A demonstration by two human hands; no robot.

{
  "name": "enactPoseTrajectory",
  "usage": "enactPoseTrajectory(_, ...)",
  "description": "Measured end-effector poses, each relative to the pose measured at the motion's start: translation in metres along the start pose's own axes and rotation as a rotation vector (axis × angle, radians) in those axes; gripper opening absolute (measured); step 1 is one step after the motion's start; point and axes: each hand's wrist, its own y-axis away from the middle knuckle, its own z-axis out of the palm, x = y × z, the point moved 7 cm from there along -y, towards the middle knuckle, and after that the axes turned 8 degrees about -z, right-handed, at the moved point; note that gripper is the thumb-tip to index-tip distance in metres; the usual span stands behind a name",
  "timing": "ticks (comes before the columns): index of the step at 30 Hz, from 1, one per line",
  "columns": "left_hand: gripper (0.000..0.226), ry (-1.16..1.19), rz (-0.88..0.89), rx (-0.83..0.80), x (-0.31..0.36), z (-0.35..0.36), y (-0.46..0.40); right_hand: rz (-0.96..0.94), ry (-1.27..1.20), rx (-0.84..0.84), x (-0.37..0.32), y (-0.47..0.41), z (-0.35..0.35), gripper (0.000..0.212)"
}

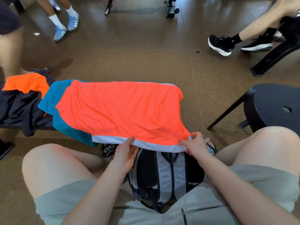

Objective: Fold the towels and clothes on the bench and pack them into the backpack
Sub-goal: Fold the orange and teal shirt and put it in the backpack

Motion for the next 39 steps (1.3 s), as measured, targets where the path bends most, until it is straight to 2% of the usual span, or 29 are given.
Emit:
enactPoseTrajectory(2, 0.017, 0.048, 0.003, -0.009, 0.002, -0.002, 0.001, 0.043, -0.185, -0.025, 0.001, -0.001, 0.007, 0.041)
enactPoseTrajectory(5, 0.021, 0.090, 0.022, -0.019, 0.004, -0.005, 0.002, 0.067, -0.328, -0.022, 0.003, -0.004, 0.009, 0.026)
enactPoseTrajectory(10, 0.022, 0.059, 0.035, 0.022, 0.004, -0.016, 0.005, 0.021, -0.310, -0.087, -0.019, 0.003, -0.010, 0.012)
enactPoseTrajectory(15, 0.002, 0.065, -0.026, 0.101, 0.003, -0.029, 0.000, -0.279, -0.059, -0.112, -0.059, 0.018, -0.033, 0.005)
enactPoseTrajectory(18, 0.013, 0.116, -0.027, 0.127, 0.005, -0.032, -0.003, -0.501, 0.067, -0.079, -0.081, 0.029, -0.037, 0.009)
enactPoseTrajectory(21, 0.022, 0.140, 0.007, 0.159, 0.007, -0.031, -0.002, -0.688, 0.273, 0.064, -0.100, 0.038, -0.044, 0.010)
enactPoseTrajectory(23, 0.028, 0.179, 0.033, 0.163, 0.009, -0.030, -0.001, -0.770, 0.212, 0.128, -0.115, 0.042, -0.046, 0.010)
enactPoseTrajectory(25, 0.035, 0.182, 0.063, 0.152, 0.013, -0.028, 0.001, -0.757, 0.064, 0.178, -0.126, 0.039, -0.049, 0.009)
enactPoseTrajectory(27, 0.037, 0.179, 0.087, 0.139, 0.016, -0.026, 0.003, -0.723, 0.025, 0.218, -0.131, 0.030, -0.050, 0.009)
enactPoseTrajectory(32, 0.034, 0.245, 0.078, 0.084, 0.017, -0.024, 0.005, -0.665, 0.102, 0.206, -0.125, 0.012, -0.044, 0.007)
enactPoseTrajectory(37, 0.032, 0.224, 0.072, 0.144, 0.015, -0.035, -0.002, -0.588, 0.205, 0.193, -0.099, 0.004, -0.040, 0.001)
enactPoseTrajectory(39, 0.034, 0.202, 0.054, 0.159, 0.012, -0.036, -0.007, -0.536, 0.240, 0.153, -0.084, 0.000, -0.037, 0.005)
